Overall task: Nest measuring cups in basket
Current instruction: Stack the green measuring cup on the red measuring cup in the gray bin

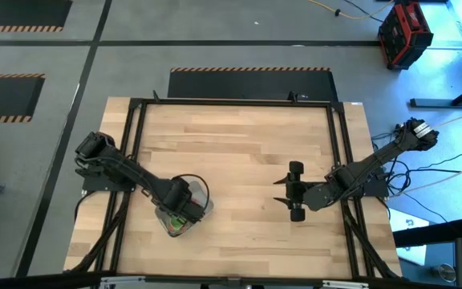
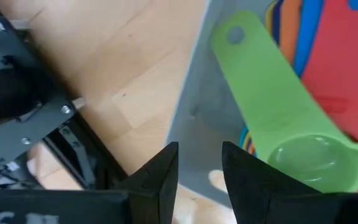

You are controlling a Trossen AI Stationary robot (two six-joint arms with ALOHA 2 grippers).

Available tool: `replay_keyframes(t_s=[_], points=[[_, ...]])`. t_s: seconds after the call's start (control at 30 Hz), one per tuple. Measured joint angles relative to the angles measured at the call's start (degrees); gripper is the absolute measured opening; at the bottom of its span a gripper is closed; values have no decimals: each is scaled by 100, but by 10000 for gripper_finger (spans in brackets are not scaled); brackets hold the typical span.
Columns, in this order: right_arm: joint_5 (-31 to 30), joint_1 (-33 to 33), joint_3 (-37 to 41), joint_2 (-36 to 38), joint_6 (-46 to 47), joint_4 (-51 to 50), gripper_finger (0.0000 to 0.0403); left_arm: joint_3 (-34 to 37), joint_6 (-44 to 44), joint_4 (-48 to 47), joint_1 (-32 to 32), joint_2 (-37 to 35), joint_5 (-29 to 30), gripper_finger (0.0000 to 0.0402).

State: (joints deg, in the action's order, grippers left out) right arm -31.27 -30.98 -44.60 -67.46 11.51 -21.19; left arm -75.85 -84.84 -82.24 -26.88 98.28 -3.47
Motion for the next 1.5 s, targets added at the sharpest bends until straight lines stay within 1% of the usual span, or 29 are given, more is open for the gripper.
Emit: replay_keyframes(t_s=[0.13, 0.3, 0.67, 0.73, 0.83, 0.93, 1.03, 1.1, 1.5], points=[[0, 0, 0, 0, 0, 0, 236, 0, -181, 108, -37, 0, 122, 117], [0, 0, 0, 0, 0, 2, 236, 0, -315, 107, -52, 0, 128, 117], [0, 0, 0, 0, 15, 7, 236, 16, -329, 234, -104, 0, 97, 115], [2, 0, 0, 0, 19, 8, 236, 116, -420, 317, -104, 0, -49, 103], [1, 0, 0, 0, 20, 11, 236, 366, -491, 581, -132, 0, -164, 71], [2, 0, 0, 0, 20, 19, 236, 597, -480, 1023, -148, 0, -195, 36], [3, 0, 0, 0, 20, 35, 236, 713, -476, 1095, -139, 0, -111, 9], [1, 0, 0, 0, 20, 39, 236, 756, -478, 1093, -138, 0, 4, 3], [0, 0, 0, 0, 4, 37, 236, 772, -465, 1150, -90, 0, 753, 3]])
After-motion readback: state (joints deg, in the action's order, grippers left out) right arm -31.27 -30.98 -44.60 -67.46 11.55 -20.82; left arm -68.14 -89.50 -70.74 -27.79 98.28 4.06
